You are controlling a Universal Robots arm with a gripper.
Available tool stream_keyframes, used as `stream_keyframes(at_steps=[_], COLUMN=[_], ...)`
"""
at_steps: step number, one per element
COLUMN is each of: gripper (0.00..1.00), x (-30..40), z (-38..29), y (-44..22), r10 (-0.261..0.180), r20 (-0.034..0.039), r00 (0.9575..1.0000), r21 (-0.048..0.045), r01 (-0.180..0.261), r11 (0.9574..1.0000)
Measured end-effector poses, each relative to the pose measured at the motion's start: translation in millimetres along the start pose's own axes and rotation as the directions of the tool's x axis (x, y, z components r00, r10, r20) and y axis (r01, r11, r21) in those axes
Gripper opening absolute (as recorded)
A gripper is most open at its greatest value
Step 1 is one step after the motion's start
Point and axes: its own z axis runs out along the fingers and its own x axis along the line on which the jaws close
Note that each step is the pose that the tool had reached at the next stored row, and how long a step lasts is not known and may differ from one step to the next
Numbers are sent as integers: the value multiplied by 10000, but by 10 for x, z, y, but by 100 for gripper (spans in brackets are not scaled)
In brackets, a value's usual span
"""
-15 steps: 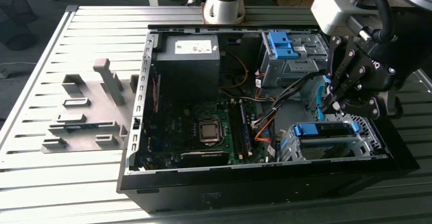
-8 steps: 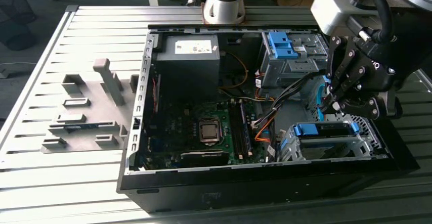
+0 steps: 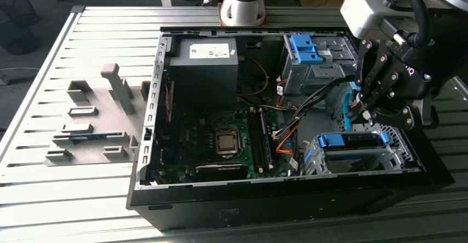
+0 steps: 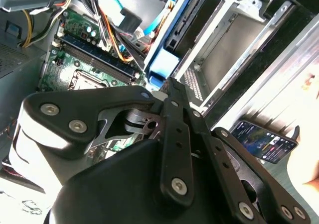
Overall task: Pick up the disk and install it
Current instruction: 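Insert the first disk wire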
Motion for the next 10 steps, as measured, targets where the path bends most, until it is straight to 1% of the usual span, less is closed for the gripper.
stream_keyframes(at_steps=[1,4,8,9,10], gripper=[11,11,11,11,11], x=[-3,-22,-62,-125,-146], z=[1,9,35,63,66], y=[-26,-136,-261,-341,-346], r10=[0,0,1,0,-1], r20=[-1,-1,-1,-3,-3], r00=[10000,10000,10000,10000,10000], r21=[-1,-7,-18,-24,-23], r01=[0,0,-1,0,1], r11=[10000,10000,10000,10000,10000])
